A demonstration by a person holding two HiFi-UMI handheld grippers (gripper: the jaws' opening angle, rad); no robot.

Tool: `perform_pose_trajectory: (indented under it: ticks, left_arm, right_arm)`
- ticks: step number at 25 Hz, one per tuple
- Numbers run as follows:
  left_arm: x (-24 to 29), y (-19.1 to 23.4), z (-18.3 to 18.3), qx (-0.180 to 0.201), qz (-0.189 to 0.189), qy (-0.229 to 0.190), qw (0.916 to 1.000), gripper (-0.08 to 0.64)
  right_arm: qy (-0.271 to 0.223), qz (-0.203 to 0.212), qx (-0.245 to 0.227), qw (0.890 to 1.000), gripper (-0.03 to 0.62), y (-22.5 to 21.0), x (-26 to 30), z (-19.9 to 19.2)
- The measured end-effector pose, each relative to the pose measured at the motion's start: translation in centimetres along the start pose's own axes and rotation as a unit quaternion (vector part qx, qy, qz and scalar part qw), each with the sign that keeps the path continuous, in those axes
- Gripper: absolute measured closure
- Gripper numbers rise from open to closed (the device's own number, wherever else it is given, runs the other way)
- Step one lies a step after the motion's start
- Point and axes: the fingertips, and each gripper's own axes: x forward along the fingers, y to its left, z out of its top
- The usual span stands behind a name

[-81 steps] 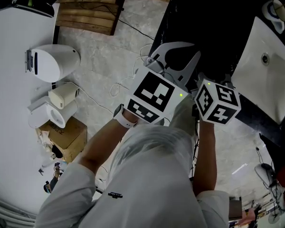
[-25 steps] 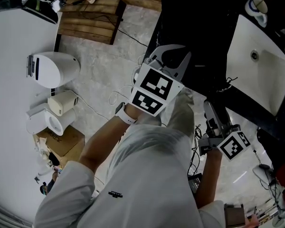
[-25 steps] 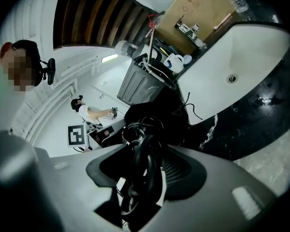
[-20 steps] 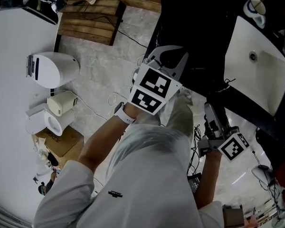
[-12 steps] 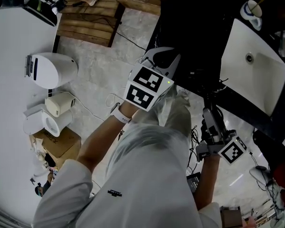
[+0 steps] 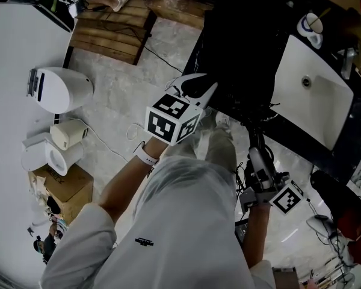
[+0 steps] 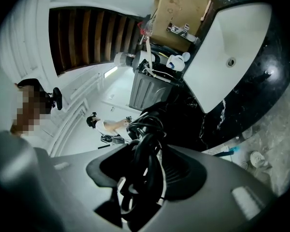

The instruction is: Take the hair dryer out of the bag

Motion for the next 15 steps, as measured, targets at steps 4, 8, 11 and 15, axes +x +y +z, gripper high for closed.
perform_pose_trajectory:
  ticks: [4,8,11,15]
  left_arm:
    - [-1.5,-0.1,0.3,-0.013,0.006,-0.013,0.9998,0.486]
    - [-2.9,0.1,0.3,-0.027,0.013,-0.027,0.9992,0.486]
    - [-3.8,0.1,0.5,-0.043,0.016,-0.038,0.9982,0.486]
    - [-5.1,-0.5,1.0,-0.047,0.013,-0.049,0.9976,0.489]
  right_arm:
    - [0.004,0.013,0.001,1.000,0.364,1.6,0.0,-0.5]
    - [0.003,0.021,-0.003,1.000,0.364,2.9,-0.4,-0.7]
    - [-0.004,0.027,-0.009,1.000,0.364,3.9,-0.7,-0.3]
    - [-0.023,0.034,-0.021,0.999,0.364,5.2,-0.9,0.8]
